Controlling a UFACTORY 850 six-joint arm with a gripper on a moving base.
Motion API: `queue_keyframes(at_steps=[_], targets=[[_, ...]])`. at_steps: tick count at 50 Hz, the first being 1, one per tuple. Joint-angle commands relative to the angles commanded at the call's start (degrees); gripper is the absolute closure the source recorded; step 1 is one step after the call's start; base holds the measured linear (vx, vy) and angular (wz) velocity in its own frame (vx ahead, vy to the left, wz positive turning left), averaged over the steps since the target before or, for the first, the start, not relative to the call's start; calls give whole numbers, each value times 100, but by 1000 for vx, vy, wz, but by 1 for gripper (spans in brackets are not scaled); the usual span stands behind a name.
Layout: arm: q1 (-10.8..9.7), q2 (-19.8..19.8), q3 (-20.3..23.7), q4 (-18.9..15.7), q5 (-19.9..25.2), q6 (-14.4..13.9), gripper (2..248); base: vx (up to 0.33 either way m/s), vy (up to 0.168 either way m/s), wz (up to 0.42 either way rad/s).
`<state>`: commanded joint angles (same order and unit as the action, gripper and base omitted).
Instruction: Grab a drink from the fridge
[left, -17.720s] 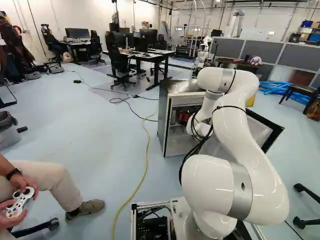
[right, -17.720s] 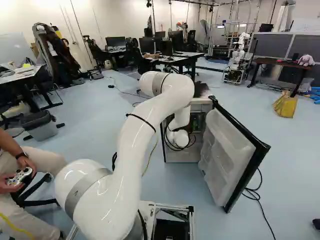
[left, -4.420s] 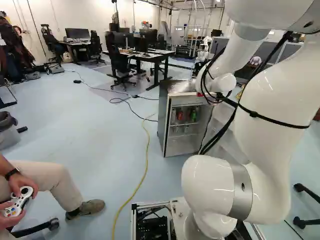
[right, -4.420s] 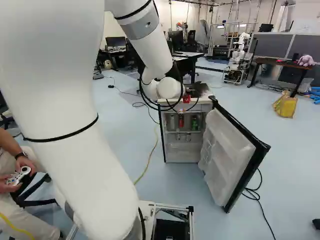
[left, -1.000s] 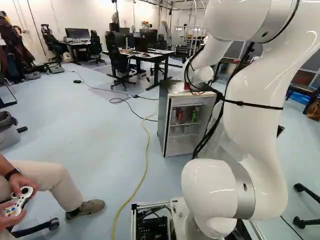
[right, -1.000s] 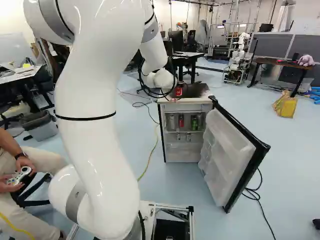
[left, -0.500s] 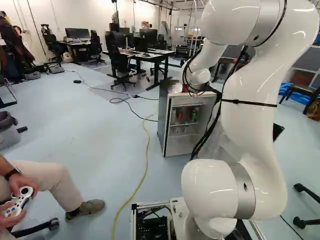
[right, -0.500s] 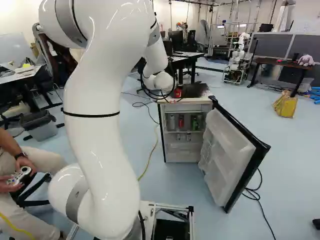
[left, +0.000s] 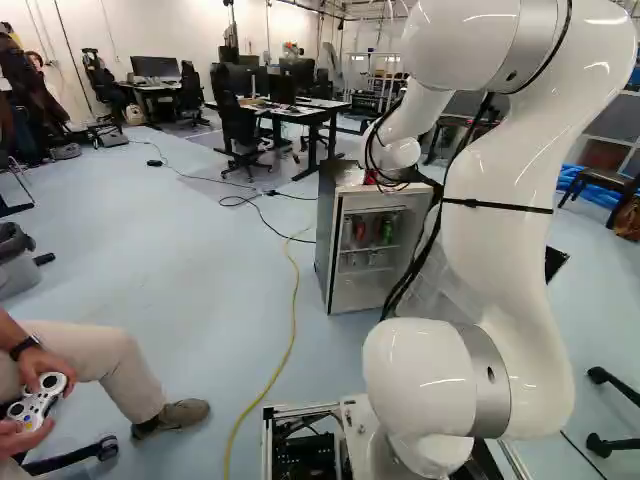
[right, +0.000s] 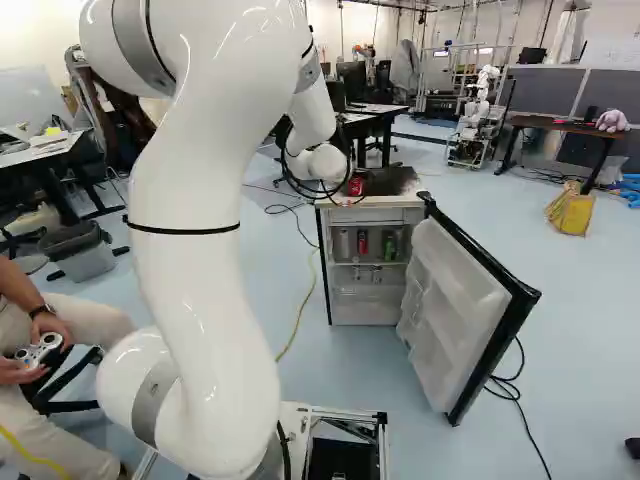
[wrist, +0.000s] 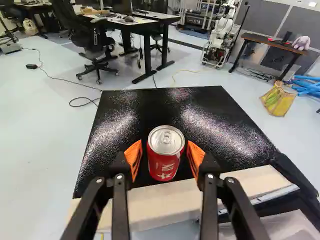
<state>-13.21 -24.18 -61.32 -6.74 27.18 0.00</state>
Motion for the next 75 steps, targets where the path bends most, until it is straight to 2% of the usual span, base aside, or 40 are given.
queue_keyframes(at_steps=[3, 4, 8, 9, 13, 14, 44, 64, 75], targets=[[0, 0, 0, 0, 0, 0, 109, 0, 0, 0], [0, 0, 0, 0, 0, 0, 75, 0, 0, 0], [0, 0, 0, 0, 0, 0, 75, 0, 0, 0], [0, 0, 0, 0, 0, 0, 39, 0, 0, 0], [0, 3, 4, 0, 0, 0, 39, 0, 0, 0], [-1, 7, 8, 0, 0, 0, 5, 0, 0, 0], [-12, 692, 835, 73, -96, 0, 3, 0, 0, 0], [-290, 1266, 1255, 719, -1011, 0, 3, 0, 0, 0], [-494, 1465, 1323, 881, -1634, 0, 3, 0, 0, 0]])
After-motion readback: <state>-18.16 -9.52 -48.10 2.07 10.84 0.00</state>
